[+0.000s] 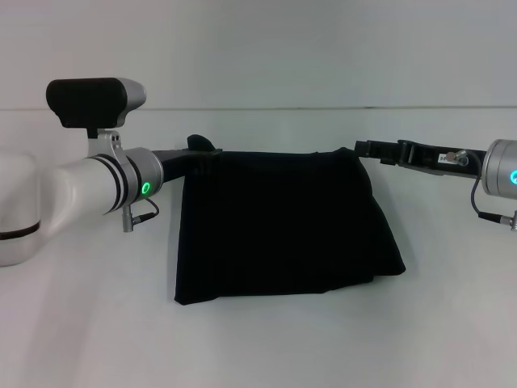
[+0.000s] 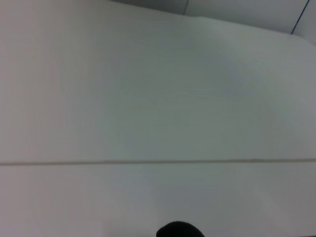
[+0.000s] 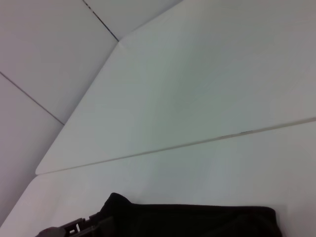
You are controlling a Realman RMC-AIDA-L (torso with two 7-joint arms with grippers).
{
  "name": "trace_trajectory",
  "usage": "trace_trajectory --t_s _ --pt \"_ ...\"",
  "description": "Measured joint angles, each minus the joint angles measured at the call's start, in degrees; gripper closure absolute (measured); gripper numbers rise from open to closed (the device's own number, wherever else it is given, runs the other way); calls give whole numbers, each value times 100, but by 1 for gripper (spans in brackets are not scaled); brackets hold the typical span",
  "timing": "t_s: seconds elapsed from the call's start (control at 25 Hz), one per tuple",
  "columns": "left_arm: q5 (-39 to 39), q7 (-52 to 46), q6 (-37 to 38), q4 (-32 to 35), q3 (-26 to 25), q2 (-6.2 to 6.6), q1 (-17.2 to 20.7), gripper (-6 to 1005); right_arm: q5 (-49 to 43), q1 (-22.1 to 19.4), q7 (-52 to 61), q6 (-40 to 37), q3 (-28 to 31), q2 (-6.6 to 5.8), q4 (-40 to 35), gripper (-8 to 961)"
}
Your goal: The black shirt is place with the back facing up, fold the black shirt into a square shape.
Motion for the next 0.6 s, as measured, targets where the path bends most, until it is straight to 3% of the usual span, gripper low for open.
trace_trajectory --t_s 0.2,0.44,0.6 --pt "-579 542 105 -42 15 4 36 422 -2 4 1 0 0 0 0 209" --pt "-591 550 106 -57 16 7 39 666 -5 5 1 -18 0 -9 0 209" --pt "-593 552 90 -94 16 17 40 886 -5 5 1 -32 0 -21 0 210"
